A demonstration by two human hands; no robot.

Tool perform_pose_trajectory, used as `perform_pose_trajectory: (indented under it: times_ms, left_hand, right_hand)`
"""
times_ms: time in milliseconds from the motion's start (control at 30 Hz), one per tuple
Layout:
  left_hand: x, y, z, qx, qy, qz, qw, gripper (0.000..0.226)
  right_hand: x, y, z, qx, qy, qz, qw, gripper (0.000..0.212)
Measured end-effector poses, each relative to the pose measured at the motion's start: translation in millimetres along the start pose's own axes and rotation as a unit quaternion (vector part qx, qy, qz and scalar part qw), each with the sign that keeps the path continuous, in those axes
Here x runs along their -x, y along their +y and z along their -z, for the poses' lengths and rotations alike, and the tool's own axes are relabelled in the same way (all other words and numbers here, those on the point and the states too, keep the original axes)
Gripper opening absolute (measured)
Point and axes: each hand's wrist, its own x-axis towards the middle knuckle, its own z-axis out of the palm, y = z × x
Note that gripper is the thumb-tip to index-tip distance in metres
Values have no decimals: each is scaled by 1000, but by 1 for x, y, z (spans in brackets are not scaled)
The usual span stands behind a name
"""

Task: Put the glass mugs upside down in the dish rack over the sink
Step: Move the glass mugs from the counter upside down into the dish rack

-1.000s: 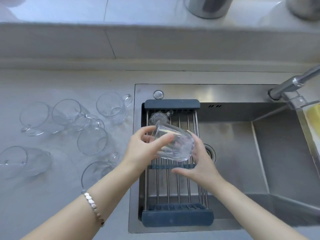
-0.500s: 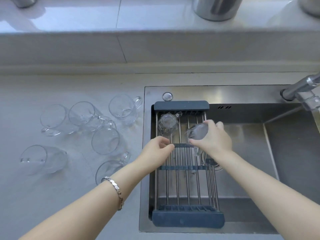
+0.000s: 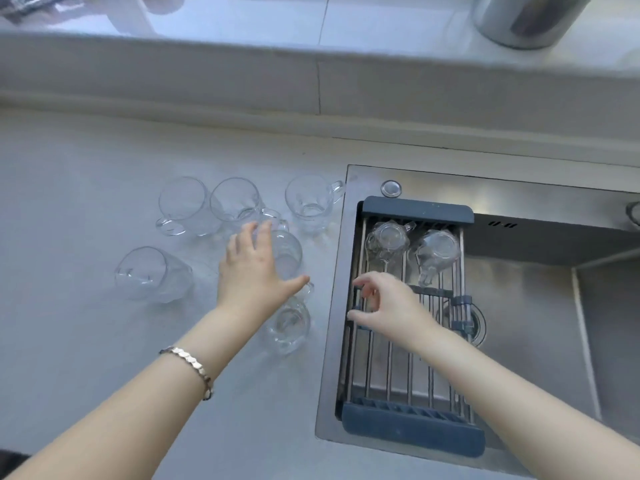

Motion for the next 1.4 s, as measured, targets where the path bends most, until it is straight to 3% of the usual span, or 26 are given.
perform_pose_trajectory:
  times_ms: [67, 133, 267, 467, 600, 733, 967, 1167, 1300, 1400]
  left_hand:
    - [-8, -10, -3, 33, -63, 41, 997, 95]
    - [-12, -15, -5, 87, -70, 44, 993, 93]
    - [-7, -24, -2, 136, -24, 50, 989, 86]
    - [19, -41, 14, 200, 43, 33, 978, 85]
    - [36, -38, 9, 216, 33, -4, 976, 87]
    - [51, -25, 1, 235, 2, -30, 972, 87]
    - [69, -12, -5, 240, -31, -65, 968, 87]
    - [75, -6, -6, 228, -47, -68, 970, 87]
    - [70, 2, -10, 249, -69, -54, 964, 89]
    - [67, 21, -13, 307, -108, -11, 946, 85]
  right_hand:
    - [5, -24, -34, -28, -78, 29, 996, 84]
    - [5, -40, -65, -64, -84, 36, 994, 101]
    - [-1, -47, -92, -159, 1, 26, 987, 93]
    - [30, -19, -65, -222, 3, -17, 975, 78]
    - [61, 19, -19, -159, 19, -88, 983, 78]
    - [55, 52, 13, 29, 56, -174, 983, 76]
    - [-15, 49, -3, 146, 54, -200, 967, 71]
    - [-35, 26, -14, 16, 111, -175, 978, 74]
    - [9, 37, -4, -61, 128, -74, 987, 74]
    - [54, 42, -6, -82, 66, 5, 994, 82]
